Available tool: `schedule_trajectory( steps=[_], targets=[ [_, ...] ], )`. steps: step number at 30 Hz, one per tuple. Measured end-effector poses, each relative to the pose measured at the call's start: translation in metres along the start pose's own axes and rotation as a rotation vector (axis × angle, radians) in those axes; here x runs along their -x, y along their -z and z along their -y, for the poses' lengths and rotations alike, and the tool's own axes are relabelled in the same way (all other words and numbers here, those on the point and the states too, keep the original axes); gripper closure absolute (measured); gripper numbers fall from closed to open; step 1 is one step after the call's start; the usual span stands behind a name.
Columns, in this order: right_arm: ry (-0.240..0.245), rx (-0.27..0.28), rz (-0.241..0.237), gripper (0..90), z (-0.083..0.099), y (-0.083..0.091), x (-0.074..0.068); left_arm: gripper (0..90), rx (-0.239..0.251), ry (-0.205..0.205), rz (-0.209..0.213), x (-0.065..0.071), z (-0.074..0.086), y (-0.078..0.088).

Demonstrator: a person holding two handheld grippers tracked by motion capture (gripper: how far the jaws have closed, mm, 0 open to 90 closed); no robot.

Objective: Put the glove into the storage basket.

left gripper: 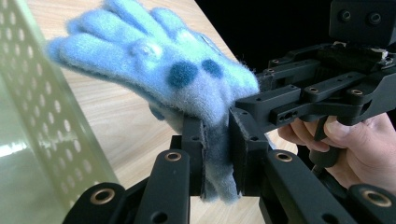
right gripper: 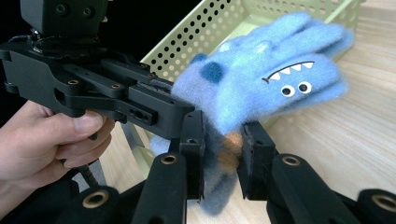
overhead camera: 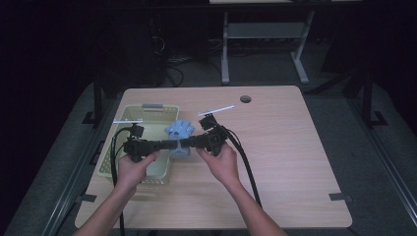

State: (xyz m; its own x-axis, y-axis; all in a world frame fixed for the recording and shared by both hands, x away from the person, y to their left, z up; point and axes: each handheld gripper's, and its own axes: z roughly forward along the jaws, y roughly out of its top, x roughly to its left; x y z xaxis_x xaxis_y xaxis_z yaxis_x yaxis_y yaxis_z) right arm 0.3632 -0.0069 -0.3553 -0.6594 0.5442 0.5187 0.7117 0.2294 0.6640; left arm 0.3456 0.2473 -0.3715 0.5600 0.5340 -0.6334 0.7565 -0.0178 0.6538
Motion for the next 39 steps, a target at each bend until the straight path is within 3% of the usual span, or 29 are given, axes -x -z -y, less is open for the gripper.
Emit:
schedule_trajectory(
  steps=[21, 39],
  targets=[
    [0.026, -0.014, -0.017, 74.4, -0.016, -0.021, -0.016, 77.0, 0.024, 0.025, -0.015, -0.011, -0.002, 0.026],
    [0.041, -0.012, -0.032, 74.3, -0.027, -0.039, -0.030, 77.0, 0.036, 0.014, -0.046, -0.016, -0.006, 0.050]
  ],
)
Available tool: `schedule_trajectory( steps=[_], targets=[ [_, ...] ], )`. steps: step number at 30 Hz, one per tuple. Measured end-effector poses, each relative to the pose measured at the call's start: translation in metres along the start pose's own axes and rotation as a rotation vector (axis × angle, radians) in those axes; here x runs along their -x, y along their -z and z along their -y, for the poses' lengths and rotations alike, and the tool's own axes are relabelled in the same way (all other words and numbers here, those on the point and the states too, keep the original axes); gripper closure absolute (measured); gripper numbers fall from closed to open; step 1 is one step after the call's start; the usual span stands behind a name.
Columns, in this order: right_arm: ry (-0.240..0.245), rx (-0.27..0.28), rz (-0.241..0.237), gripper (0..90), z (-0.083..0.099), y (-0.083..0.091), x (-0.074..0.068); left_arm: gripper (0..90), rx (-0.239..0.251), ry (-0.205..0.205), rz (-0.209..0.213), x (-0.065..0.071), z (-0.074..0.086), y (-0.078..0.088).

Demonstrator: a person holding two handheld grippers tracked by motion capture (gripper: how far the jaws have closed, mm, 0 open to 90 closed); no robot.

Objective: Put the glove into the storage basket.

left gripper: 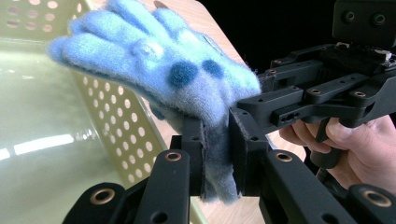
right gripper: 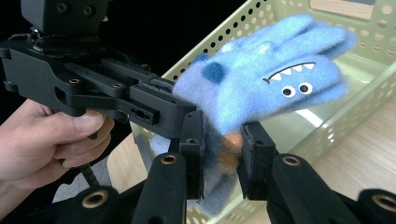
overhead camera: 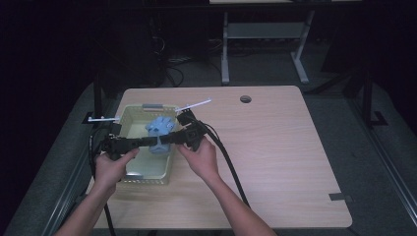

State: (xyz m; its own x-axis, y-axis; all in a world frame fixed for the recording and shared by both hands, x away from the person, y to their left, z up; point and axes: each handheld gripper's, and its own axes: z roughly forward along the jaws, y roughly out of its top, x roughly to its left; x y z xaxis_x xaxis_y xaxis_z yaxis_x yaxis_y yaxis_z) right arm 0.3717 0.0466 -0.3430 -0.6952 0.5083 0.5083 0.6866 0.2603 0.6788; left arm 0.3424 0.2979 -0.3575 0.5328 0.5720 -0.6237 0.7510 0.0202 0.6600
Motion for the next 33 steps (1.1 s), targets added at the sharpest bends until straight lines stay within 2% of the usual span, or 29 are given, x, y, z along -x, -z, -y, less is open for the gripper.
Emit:
schedule_trajectory(
  steps=[19, 33],
  targets=[
    [-0.001, -0.019, -0.025, 74.2, -0.008, -0.030, -0.005, 77.1, -0.003, 0.010, -0.050, -0.017, 0.003, 0.020],
    [-0.016, -0.043, -0.042, 74.0, -0.004, -0.050, -0.003, 77.1, -0.042, 0.027, -0.070, -0.031, 0.007, 0.025]
  ],
)
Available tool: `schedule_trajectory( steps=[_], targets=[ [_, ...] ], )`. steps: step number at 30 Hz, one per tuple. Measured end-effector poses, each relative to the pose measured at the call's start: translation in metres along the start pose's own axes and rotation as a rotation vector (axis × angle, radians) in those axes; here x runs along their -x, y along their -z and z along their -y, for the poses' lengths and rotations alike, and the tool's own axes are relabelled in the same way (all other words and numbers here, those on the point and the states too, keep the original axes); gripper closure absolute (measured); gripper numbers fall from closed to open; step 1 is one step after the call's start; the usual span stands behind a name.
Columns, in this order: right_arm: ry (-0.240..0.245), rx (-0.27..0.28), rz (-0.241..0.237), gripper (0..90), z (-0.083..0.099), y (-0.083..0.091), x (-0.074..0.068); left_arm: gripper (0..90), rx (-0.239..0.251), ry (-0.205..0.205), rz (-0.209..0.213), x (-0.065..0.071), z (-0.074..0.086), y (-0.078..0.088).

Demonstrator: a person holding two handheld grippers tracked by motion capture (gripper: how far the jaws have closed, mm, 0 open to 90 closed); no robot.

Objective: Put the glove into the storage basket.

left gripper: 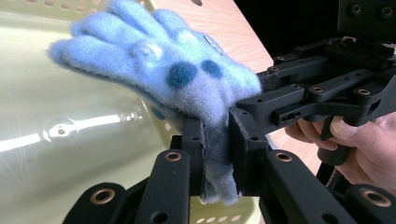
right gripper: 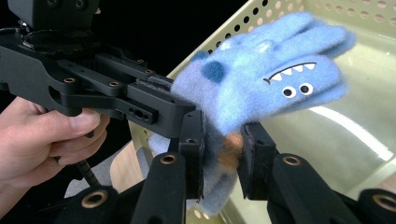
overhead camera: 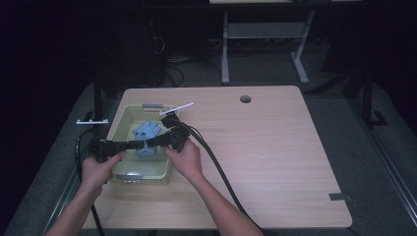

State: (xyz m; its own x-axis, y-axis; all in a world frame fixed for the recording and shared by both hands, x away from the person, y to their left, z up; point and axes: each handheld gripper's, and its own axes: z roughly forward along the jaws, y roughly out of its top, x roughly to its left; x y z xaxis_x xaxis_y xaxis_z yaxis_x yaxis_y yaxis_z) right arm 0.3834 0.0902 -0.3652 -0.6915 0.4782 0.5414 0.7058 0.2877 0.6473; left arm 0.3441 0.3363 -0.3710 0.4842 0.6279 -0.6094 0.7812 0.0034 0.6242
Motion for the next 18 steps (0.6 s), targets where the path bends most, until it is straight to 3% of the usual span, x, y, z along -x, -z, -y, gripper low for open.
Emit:
schedule_trajectory(
  steps=[11, 18],
  targets=[
    [-0.020, -0.028, -0.004, 73.8, 0.002, -0.018, 0.007, 77.4, -0.043, 0.045, -0.026, -0.015, 0.001, -0.002],
    [-0.036, -0.038, -0.008, 73.5, 0.004, -0.030, 0.014, 78.1, -0.080, 0.040, -0.049, -0.023, 0.000, -0.005]
  ],
)
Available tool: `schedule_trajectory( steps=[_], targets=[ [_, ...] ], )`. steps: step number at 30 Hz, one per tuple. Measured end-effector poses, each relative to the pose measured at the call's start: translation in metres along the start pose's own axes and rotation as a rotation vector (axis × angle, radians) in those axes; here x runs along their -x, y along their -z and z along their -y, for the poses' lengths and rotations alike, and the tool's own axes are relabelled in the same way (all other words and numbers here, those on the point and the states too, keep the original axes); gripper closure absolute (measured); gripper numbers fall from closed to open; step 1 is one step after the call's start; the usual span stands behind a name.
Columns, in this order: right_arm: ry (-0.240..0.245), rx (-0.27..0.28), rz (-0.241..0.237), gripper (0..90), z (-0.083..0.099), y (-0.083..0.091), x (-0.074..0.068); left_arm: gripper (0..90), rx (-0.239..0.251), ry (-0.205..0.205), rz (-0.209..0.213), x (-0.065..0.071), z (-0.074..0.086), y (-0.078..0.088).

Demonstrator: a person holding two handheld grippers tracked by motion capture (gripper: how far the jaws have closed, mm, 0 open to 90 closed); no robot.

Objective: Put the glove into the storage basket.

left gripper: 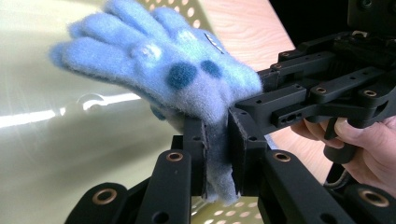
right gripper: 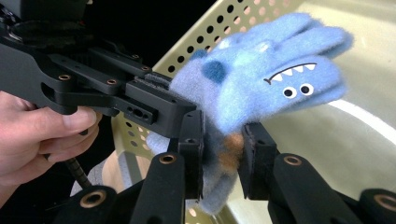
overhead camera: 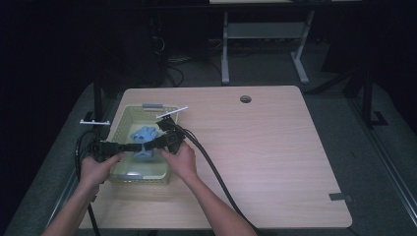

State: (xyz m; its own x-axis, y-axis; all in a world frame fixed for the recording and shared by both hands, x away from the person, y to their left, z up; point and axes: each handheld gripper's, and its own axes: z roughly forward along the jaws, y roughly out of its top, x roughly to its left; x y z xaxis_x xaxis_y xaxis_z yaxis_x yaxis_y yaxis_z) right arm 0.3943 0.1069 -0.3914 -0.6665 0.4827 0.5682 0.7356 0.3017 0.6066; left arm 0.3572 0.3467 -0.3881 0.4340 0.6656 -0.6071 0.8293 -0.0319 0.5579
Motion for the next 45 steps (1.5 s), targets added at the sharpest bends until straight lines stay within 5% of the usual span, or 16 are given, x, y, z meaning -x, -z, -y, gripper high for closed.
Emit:
schedule_trajectory(
  steps=[11, 22, 33, 36, 42, 45],
  targets=[
    [-0.026, -0.023, 0.003, 72.5, 0.002, -0.012, 0.005, 78.7, -0.032, 0.009, -0.046, -0.006, 0.001, -0.004],
    [-0.009, -0.055, 0.058, 69.4, 0.003, -0.017, 0.007, 78.6, -0.080, -0.021, -0.128, -0.007, 0.000, -0.010],
    [0.019, -0.022, 0.092, 69.7, 0.005, 0.004, 0.007, 80.5, -0.221, -0.060, -0.287, -0.005, 0.000, -0.027],
    [0.024, -0.017, 0.092, 69.6, 0.005, 0.008, 0.006, 80.0, -0.248, -0.044, -0.306, -0.003, 0.000, -0.034],
    [0.030, -0.008, 0.086, 69.2, 0.006, 0.012, 0.004, 67.0, -0.324, -0.053, -0.340, -0.003, 0.000, -0.038],
    [0.031, -0.006, 0.089, 68.9, 0.006, 0.013, 0.003, 60.6, -0.324, -0.054, -0.361, -0.004, -0.003, -0.034]
  ],
)
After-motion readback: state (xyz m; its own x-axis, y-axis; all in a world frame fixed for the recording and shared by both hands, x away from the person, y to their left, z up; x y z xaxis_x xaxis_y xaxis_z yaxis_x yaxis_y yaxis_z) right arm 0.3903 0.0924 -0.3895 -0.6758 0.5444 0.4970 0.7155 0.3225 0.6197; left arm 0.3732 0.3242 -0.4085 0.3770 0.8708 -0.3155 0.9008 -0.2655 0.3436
